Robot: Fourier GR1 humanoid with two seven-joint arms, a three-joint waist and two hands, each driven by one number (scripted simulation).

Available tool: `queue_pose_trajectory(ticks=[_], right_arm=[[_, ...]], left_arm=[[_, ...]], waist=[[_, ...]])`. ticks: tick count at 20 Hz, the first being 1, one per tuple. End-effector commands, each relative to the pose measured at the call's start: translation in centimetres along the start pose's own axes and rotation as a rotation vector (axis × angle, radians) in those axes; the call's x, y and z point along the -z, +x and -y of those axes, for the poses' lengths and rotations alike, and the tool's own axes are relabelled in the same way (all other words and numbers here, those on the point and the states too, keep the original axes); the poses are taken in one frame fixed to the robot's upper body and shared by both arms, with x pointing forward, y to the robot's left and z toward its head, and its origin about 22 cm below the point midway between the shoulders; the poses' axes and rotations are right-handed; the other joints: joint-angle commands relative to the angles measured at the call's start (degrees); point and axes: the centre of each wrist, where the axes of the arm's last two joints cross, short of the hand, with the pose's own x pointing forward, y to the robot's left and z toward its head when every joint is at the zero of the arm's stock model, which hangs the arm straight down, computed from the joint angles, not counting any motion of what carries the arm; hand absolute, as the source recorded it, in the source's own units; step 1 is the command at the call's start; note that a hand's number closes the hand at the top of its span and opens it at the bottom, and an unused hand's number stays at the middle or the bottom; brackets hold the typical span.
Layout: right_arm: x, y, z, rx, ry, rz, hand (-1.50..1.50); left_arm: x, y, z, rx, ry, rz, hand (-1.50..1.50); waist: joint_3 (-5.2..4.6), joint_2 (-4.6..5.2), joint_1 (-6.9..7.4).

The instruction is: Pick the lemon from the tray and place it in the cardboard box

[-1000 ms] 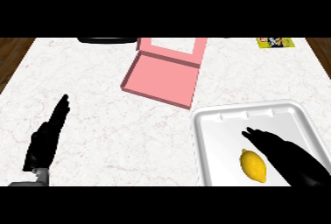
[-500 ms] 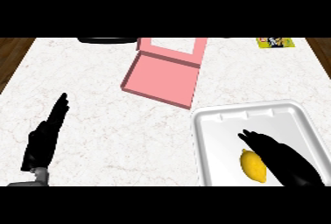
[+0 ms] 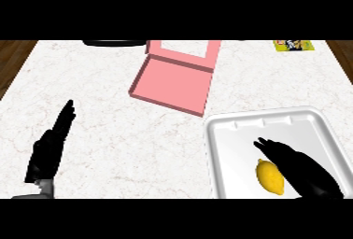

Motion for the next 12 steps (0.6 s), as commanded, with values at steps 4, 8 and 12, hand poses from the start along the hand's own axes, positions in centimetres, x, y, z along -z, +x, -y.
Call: queue_pose_trajectory(ticks=[4, 8, 12], right_arm=[[1.8, 0.7, -0.7, -0.032, 0.023, -0.009, -1.50], [3.6, 0.0, -2.3, 0.027, 0.051, 0.005, 1.50], [3.0, -0.3, -1.8, -0.049, -0.064, 0.011, 1.50]], left_arm=[[0.3, -2.3, -0.2, -0.004, 0.005, -0.002, 0.00], [0.6, 0.1, -0.9, 0.003, 0.001, -0.006, 0.00], [0.7, 0.3, 1.2, 0.005, -0.012, -0.006, 0.00]], waist=[[0.00, 0.04, 0.05], [0.02, 0.04, 0.18], [0.02, 0.03, -0.02]])
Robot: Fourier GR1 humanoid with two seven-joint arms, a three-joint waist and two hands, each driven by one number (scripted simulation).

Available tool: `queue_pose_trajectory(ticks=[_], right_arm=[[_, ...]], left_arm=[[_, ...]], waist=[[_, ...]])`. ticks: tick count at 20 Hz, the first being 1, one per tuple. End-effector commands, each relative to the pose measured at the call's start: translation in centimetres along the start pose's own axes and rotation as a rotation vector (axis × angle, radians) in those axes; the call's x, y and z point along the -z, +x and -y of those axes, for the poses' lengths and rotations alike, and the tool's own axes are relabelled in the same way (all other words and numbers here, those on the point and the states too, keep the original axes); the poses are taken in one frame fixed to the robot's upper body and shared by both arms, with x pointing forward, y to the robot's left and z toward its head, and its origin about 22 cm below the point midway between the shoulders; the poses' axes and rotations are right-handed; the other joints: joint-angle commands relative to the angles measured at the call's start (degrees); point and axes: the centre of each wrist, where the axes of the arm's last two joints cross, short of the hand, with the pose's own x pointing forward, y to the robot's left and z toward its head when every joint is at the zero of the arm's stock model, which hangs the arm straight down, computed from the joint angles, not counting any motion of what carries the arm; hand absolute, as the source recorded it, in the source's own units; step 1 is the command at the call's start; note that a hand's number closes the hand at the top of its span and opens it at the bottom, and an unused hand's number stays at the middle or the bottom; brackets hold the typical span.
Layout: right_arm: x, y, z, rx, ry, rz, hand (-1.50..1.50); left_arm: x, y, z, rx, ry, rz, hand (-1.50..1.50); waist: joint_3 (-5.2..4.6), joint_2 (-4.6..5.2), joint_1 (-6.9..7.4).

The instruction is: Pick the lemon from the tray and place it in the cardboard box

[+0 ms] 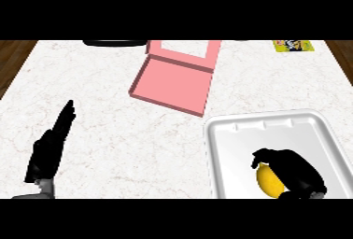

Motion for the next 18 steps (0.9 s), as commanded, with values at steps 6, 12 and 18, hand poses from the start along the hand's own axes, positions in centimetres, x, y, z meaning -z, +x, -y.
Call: queue_pose_trajectory(ticks=[6, 12, 18], right_arm=[[-0.7, -0.5, -0.7, -0.113, -0.218, 0.032, 1.50], [4.7, -3.2, 9.9, -0.132, -0.327, 0.110, 1.50], [6.4, -7.1, 16.5, -0.176, -0.404, 0.165, 1.50]], left_arm=[[-0.3, 0.5, 2.0, -0.010, 0.007, 0.009, 0.00], [1.2, 0.5, 2.2, -0.006, -0.039, 0.037, 0.00], [1.5, 2.0, 2.3, 0.000, -0.074, 0.077, 0.00]], waist=[[0.21, 0.09, -0.11], [0.31, 0.96, 2.76], [0.54, 2.08, 6.64]])
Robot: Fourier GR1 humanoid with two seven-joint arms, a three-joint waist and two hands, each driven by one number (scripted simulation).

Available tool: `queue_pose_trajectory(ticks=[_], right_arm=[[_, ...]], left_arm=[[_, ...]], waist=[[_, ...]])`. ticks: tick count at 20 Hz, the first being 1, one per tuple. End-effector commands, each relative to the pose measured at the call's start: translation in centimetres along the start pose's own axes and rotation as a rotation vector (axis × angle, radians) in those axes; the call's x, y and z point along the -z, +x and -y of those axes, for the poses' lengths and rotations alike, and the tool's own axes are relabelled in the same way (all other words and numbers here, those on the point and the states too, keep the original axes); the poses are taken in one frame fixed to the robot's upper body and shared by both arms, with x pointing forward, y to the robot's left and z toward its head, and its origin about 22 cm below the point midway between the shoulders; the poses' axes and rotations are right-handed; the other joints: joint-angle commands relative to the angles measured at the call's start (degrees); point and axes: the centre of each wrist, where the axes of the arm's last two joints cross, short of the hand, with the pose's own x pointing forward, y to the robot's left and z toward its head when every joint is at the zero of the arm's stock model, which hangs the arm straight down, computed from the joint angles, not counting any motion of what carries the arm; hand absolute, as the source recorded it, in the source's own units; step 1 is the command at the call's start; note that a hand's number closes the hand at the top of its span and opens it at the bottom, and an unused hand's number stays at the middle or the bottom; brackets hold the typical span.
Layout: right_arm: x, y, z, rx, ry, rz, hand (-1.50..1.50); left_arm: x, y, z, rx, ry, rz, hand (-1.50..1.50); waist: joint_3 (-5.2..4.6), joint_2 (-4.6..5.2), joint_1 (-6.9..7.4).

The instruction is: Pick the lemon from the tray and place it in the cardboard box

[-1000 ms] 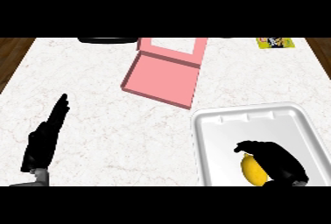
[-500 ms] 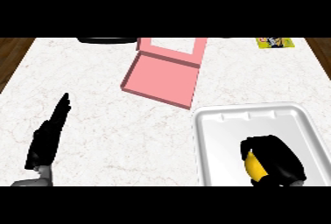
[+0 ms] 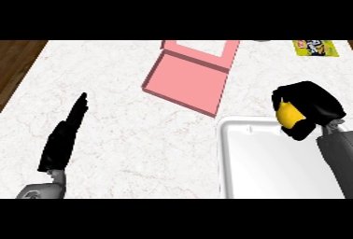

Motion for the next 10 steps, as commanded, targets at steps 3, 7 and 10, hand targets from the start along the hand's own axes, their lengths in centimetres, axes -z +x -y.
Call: queue_pose_trajectory(ticks=[3, 7, 10], right_arm=[[3.7, -3.8, 5.4, -0.033, -0.124, 0.079, 1.50], [4.6, -5.9, 7.9, 0.074, -0.161, 0.150, 1.50], [6.4, -3.8, 10.2, 0.269, -0.254, 0.329, 1.50]], left_arm=[[0.7, 0.2, 1.3, 0.008, 0.003, 0.008, 0.00], [0.1, 1.0, 0.4, -0.004, -0.005, -0.006, 0.00], [0.3, 0.2, -0.1, -0.004, -0.007, 0.004, 0.00]], waist=[[0.00, 0.21, 0.05], [-0.01, -0.23, -0.28], [-0.07, -0.30, -0.67]])
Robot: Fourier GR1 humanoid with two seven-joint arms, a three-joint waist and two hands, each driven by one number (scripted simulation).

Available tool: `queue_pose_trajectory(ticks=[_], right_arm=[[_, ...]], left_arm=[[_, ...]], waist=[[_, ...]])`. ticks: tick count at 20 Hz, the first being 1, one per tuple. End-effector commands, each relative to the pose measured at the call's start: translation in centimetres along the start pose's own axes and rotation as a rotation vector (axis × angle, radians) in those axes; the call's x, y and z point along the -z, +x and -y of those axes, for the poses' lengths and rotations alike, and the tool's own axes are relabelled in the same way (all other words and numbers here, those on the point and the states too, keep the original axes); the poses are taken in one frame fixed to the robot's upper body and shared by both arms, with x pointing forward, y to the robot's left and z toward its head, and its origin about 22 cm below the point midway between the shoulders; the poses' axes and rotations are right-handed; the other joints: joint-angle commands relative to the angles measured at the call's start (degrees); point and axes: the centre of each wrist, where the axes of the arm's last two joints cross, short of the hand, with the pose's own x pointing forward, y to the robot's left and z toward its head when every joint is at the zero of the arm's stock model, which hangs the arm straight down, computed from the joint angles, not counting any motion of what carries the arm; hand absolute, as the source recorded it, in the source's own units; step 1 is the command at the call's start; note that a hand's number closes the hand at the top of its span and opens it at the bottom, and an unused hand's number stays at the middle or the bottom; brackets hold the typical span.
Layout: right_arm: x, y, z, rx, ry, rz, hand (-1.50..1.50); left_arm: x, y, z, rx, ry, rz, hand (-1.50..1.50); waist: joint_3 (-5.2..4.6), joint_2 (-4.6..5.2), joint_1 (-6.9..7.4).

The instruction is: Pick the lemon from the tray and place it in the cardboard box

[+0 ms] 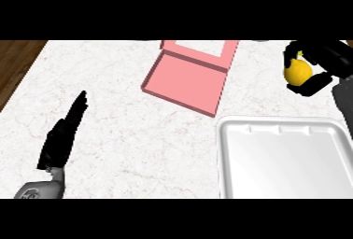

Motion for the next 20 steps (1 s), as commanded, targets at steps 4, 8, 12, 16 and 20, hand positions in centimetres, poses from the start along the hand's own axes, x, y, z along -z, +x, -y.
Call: queue_pose_trajectory(ticks=[4, 8, 12, 16, 20], right_arm=[[4.3, 1.8, 3.0, 0.310, -0.120, 0.287, 1.50], [6.5, 3.5, 4.1, 0.383, -0.120, 0.384, 1.50], [8.7, 5.3, 4.5, 0.431, -0.109, 0.413, 1.50], [11.7, 9.9, 4.8, 0.414, -0.072, 0.426, 1.50], [13.9, 13.4, 5.4, 0.376, -0.048, 0.399, 1.50]], left_arm=[[-0.9, -0.8, -1.3, 0.018, 0.020, -0.036, 0.00], [-1.0, -1.5, -0.6, 0.012, 0.026, -0.034, 0.00], [-1.0, -0.3, -0.3, -0.003, 0.060, -0.022, 0.00], [-1.5, -1.4, -0.3, 0.014, 0.046, -0.044, 0.00], [-0.2, -1.8, -1.4, -0.006, 0.037, -0.029, 0.00]], waist=[[-0.09, -0.48, -0.79], [-0.16, -0.77, -2.20], [-0.15, -0.78, -2.31], [-0.18, -1.07, -3.12], [-0.23, -0.78, -2.94]])
